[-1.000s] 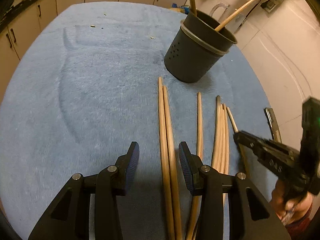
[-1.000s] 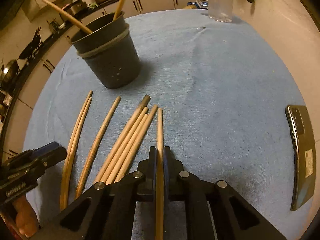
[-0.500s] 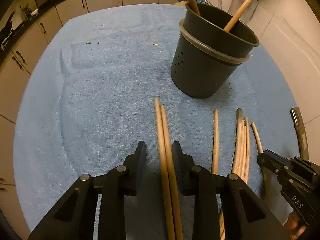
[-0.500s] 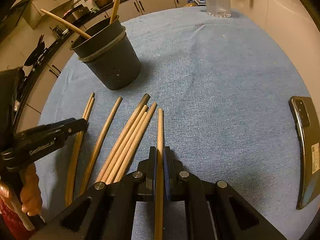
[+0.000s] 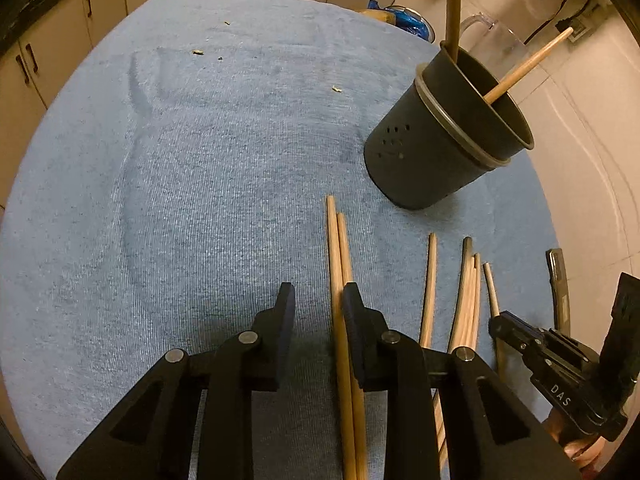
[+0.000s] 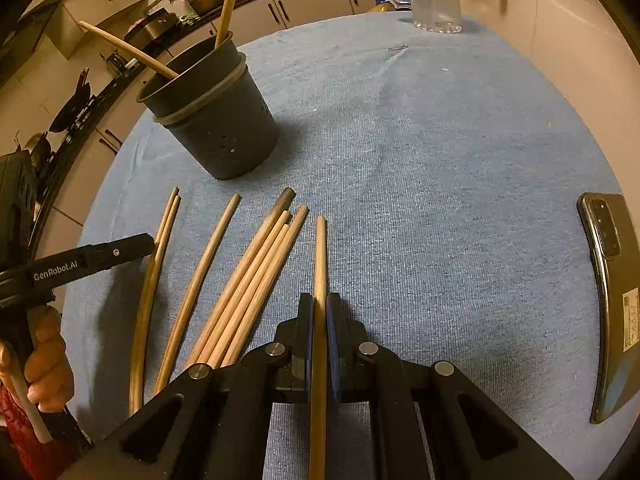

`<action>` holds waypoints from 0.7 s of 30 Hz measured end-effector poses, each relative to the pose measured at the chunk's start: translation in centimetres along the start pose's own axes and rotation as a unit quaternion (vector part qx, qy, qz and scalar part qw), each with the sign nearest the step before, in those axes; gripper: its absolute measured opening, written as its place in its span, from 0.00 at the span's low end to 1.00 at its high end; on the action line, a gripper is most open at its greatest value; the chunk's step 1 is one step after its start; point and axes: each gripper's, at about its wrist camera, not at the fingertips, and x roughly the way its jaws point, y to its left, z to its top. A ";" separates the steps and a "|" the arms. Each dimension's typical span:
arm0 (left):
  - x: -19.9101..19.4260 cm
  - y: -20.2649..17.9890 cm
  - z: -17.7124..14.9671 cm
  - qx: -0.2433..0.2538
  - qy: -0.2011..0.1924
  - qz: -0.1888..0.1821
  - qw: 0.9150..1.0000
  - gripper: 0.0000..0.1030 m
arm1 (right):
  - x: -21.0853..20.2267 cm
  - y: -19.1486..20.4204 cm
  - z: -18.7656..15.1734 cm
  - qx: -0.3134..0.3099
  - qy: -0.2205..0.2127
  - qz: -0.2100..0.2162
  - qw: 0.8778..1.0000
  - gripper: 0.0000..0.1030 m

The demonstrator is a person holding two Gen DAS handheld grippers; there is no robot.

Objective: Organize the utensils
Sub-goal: 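Lift both held chopsticks upright and carry them over the holder cup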

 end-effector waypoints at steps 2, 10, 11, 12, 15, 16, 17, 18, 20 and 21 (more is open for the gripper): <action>0.1 -0.4 -0.1 0.010 0.000 0.015 1.000 0.24 | 0.0 0.0 0.0 0.000 0.000 0.000 1.000 0.08; 1.9 -2.5 1.4 0.036 0.015 0.072 0.997 0.23 | 0.1 0.2 0.1 -0.004 0.004 -0.005 1.000 0.08; 2.1 -2.8 1.6 0.042 0.015 0.083 0.996 0.21 | 0.1 0.2 0.2 -0.004 0.005 -0.005 1.000 0.08; 2.3 -3.3 1.8 0.050 0.014 0.098 0.994 0.21 | 0.2 0.3 0.3 -0.005 0.006 -0.007 1.000 0.08; 2.8 -4.9 1.7 0.071 0.006 0.138 0.988 0.20 | 0.4 0.7 0.7 -0.012 0.010 -0.019 1.000 0.08; 2.6 -5.2 1.2 0.072 0.002 0.142 0.987 0.19 | 0.6 0.9 0.8 -0.018 0.010 -0.025 0.999 0.08; 2.4 -5.3 1.0 0.071 -0.002 0.141 0.987 0.15 | 0.7 1.2 1.0 -0.027 0.009 -0.032 0.999 0.08; 2.3 -5.2 0.7 0.067 -0.006 0.136 0.988 0.11 | 0.9 1.4 1.1 -0.032 0.009 -0.037 0.999 0.08; 1.7 -4.8 -0.1 0.058 -0.011 0.122 0.991 0.06 | 1.0 1.7 1.2 -0.042 0.010 -0.039 0.998 0.08; 1.5 -4.5 -0.5 0.054 -0.016 0.106 0.993 0.06 | 1.1 1.8 1.3 -0.047 0.007 -0.038 0.998 0.07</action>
